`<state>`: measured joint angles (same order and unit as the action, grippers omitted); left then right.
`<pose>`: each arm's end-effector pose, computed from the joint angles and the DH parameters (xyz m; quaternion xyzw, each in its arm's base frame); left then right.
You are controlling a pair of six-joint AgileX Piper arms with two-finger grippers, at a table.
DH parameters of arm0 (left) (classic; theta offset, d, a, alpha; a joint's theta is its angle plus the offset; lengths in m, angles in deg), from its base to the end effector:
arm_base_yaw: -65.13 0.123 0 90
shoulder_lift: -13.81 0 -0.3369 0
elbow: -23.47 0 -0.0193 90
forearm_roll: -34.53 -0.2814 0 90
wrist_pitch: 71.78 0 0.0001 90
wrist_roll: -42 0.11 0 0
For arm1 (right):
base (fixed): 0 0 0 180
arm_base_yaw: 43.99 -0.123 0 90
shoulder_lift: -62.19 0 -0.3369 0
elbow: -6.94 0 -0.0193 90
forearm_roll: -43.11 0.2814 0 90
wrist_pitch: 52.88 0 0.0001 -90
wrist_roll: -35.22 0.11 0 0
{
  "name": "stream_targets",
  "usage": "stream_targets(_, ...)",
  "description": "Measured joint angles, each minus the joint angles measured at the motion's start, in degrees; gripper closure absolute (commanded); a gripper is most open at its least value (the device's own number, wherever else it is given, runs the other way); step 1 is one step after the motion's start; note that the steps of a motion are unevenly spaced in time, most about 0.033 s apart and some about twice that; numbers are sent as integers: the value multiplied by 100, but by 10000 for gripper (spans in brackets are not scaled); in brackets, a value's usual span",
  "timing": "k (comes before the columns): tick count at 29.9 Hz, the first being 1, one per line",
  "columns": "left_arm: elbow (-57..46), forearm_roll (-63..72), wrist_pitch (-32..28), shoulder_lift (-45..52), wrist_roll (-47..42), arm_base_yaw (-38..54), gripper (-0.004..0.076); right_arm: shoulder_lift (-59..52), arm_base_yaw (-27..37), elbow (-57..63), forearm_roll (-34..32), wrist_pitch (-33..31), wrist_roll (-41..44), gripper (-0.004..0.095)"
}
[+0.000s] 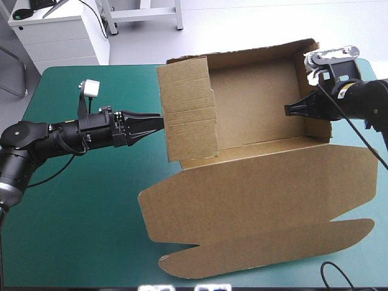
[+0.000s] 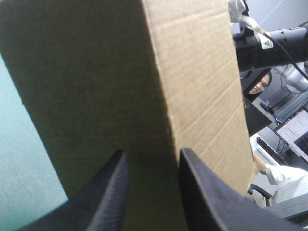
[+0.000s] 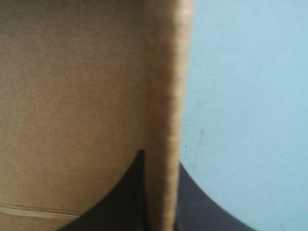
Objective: Fold the box
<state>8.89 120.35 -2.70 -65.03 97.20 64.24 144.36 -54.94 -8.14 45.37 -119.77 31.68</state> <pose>0.2539 -0.1065 0.4462 0.2137 0.7064 -0.5413 0.4029 0.2789 0.0580 0.5077 -0.1160 0.9129 0.0449 0.3887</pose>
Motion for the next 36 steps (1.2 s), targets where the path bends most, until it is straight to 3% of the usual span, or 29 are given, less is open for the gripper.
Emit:
stream_targets(5,115,43,20,0,-18,0,265,0,0,0,10,18,0,926)
stream_targets(16,146,18,17,0,-104,-61,261,0,0,0,178,66,0,925)
stream_targets(21,358,-150,-254,0,-142,-403,261,0,0,6,211,90,81,920)
stream_targets(28,1059,-1796,-1498,-5,-1165,-1110,261,0,0,6,208,243,281,920)
stream_targets(36,2095,-3607,-1829,-416,-2540,-1837,262,0,0,6,193,375,460,919)
